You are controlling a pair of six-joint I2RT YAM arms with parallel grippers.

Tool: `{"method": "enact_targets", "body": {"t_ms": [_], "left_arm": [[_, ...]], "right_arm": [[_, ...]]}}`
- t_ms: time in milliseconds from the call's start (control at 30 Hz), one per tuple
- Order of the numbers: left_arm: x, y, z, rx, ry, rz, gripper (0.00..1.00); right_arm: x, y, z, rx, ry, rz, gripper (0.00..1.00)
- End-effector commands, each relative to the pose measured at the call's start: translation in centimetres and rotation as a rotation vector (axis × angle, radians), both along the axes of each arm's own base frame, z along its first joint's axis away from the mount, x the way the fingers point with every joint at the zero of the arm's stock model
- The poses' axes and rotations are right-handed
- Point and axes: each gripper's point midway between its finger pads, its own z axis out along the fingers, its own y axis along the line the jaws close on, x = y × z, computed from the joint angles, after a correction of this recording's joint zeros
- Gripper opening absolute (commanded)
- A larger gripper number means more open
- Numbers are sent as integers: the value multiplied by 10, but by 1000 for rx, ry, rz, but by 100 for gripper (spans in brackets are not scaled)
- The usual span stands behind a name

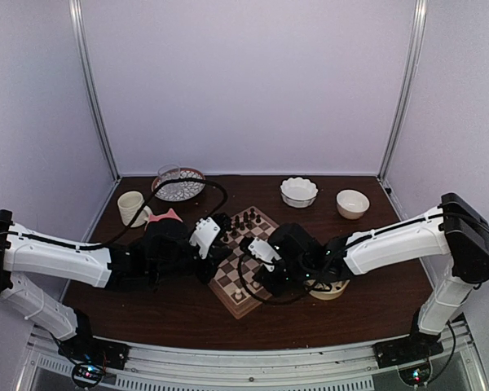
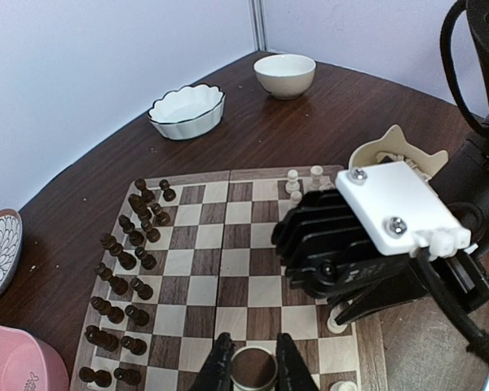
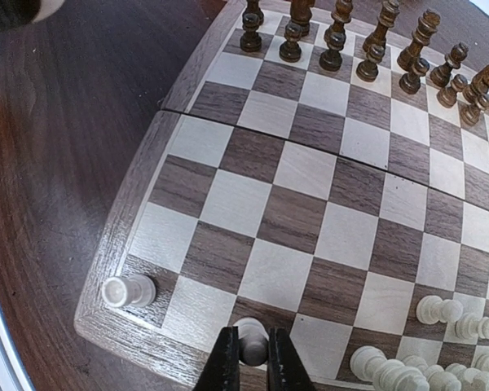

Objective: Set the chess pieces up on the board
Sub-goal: Place the bishop on c1.

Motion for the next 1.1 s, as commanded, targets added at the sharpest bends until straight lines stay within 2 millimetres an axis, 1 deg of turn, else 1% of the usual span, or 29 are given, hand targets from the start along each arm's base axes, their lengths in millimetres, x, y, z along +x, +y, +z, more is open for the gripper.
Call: {"method": "enact_targets", "body": {"t_ms": [0,200,333,400,667,933,1067], "left_arm": [[1,-5,12,-48,-18,-12,1],[1,-5,12,-49,-17,-13,1],[0,-5,12,-48,-15,-14,1],[0,-5,12,-49,-16,-14,1],[0,-6,12,-51,-14,-17,1],[0,-6,13,-57,-11,-14,1],[0,-5,14,-74,-5,-9,2]], "right_arm": [[4,5,3,-7,-24,-5,0],[6,3,3,-22,-35,-15,0],[5,3,3,-28,-40,-13,3],[5,3,4,-29,-41,-10,5],[3,4,9,-18,-51,-3,17],[1,3,21,21,-73,-1,21],[-5,2,31,66,-92,18,22]]}}
